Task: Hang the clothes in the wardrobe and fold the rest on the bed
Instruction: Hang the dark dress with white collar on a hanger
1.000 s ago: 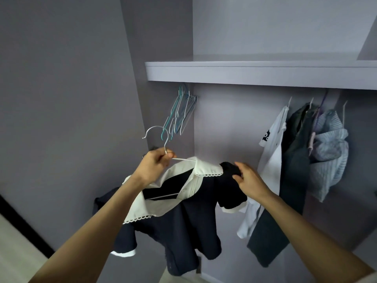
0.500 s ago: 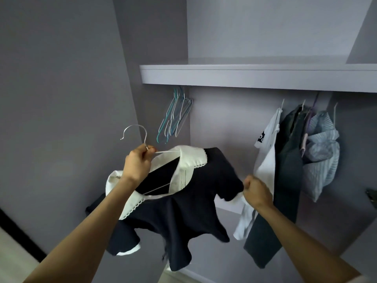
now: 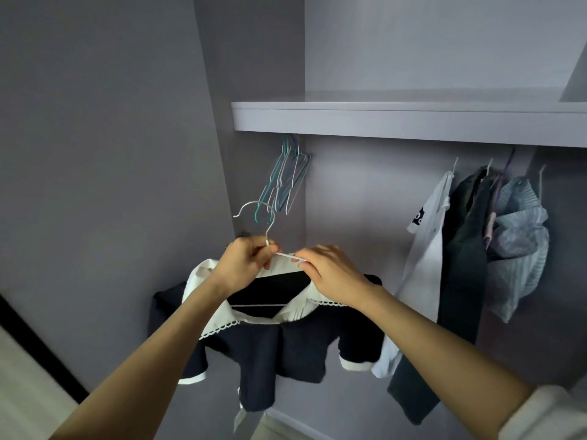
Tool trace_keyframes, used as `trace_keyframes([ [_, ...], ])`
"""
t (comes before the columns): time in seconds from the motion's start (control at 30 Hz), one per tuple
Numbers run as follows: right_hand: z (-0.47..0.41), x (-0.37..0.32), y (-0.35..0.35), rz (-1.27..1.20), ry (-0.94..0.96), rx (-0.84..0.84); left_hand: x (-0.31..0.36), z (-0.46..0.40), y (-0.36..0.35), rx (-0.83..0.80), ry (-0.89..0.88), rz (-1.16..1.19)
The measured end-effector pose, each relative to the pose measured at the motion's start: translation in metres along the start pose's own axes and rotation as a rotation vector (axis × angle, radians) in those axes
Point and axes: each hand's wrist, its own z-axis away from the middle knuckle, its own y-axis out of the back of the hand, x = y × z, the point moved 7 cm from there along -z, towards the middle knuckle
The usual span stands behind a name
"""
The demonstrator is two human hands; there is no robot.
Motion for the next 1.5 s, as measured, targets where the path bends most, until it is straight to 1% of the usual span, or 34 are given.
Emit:
trace_keyframes([
  [0.07,0.002,-0.006,0.007,0.126,0.047,0.2,0.0,0.003,0.004,0.045,-0.016,-0.056],
  [0.1,0.006,-0.007,0.011,0.174,0.052,0.295,-0.004,0.004,0.004,0.04,-0.027,-0.103],
  [0.17,0.015,-0.005,0.012,0.214,0.052,0.422,-0.022,0.007,0.004,-0.032,-0.002,-0.254],
  [0.23,0.021,-0.001,0.013,0.225,0.064,0.474,-0.051,0.012,0.004,-0.139,0.125,-0.411],
  [0.27,0.023,0.001,0.013,0.241,0.07,0.478,-0.063,0.015,0.006,-0.161,0.186,-0.445],
  [0.33,0.028,0.007,0.013,0.293,0.078,0.475,-0.078,0.018,0.009,-0.144,0.274,-0.41],
  [0.43,0.037,0.015,0.011,0.328,0.084,0.457,-0.079,0.017,0.007,-0.159,0.333,-0.408],
  [0.47,0.04,0.016,0.011,0.333,0.089,0.449,-0.079,0.015,0.01,-0.118,0.372,-0.421],
  [0.5,0.042,0.017,0.011,0.333,0.099,0.444,-0.076,0.016,0.015,-0.03,0.419,-0.442],
  [0.53,0.044,0.016,0.011,0.333,0.118,0.446,-0.071,0.017,0.021,0.097,0.451,-0.453],
  [0.6,0.048,0.01,0.009,0.32,0.171,0.439,-0.059,0.022,0.027,0.374,0.451,-0.391],
  [0.63,0.048,0.007,0.008,0.301,0.185,0.436,-0.053,0.023,0.025,0.464,0.437,-0.335],
  [0.67,0.048,0.006,0.008,0.275,0.18,0.444,-0.051,0.022,0.019,0.48,0.436,-0.291],
  [0.7,0.046,0.008,0.009,0.239,0.15,0.454,-0.054,0.016,0.01,0.429,0.455,-0.256],
  [0.73,0.045,0.012,0.01,0.195,0.096,0.463,-0.061,0.01,0.001,0.342,0.494,-0.201],
  [0.77,0.044,0.019,0.011,0.154,0.028,0.47,-0.07,0.005,-0.006,0.257,0.528,-0.097],
  [0.8,0.045,0.026,0.011,0.117,-0.041,0.472,-0.076,0.002,-0.01,0.213,0.534,0.051],
  [0.83,0.047,0.032,0.012,0.088,-0.101,0.471,-0.082,0.002,-0.008,0.228,0.517,0.169],
  [0.9,0.051,0.043,0.014,0.042,-0.198,0.477,-0.093,0.012,0.003,0.302,0.501,0.227],
  [0.93,0.053,0.048,0.017,0.021,-0.237,0.491,-0.102,0.019,0.006,0.309,0.523,0.242],
  [1.07,0.059,0.07,0.029,-0.069,-0.32,0.566,-0.127,0.04,-0.014,0.138,0.599,0.396],
  [1.1,0.06,0.075,0.031,-0.084,-0.338,0.572,-0.13,0.04,-0.017,0.13,0.597,0.35],
  [1.13,0.061,0.081,0.032,-0.092,-0.361,0.575,-0.132,0.036,-0.017,0.162,0.588,0.248],
  [1.2,0.067,0.094,0.037,-0.1,-0.431,0.588,-0.13,0.03,-0.006,0.286,0.622,0.037],
  [1.27,0.074,0.103,0.047,-0.077,-0.47,0.614,-0.13,0.025,0.006,0.369,0.704,-0.017],
  [1.33,0.077,0.103,0.056,-0.035,-0.453,0.624,-0.133,0.02,0.016,0.378,0.748,-0.021],
  [1.4,0.081,0.101,0.065,0.018,-0.407,0.616,-0.121,0.009,0.018,0.402,0.695,-0.01],
  [1.43,0.082,0.099,0.068,0.032,-0.387,0.608,-0.108,0.004,0.018,0.431,0.615,0.016],
  [1.5,0.084,0.097,0.072,0.064,-0.365,0.576,-0.068,-0.01,0.011,0.446,0.354,0.055],
])
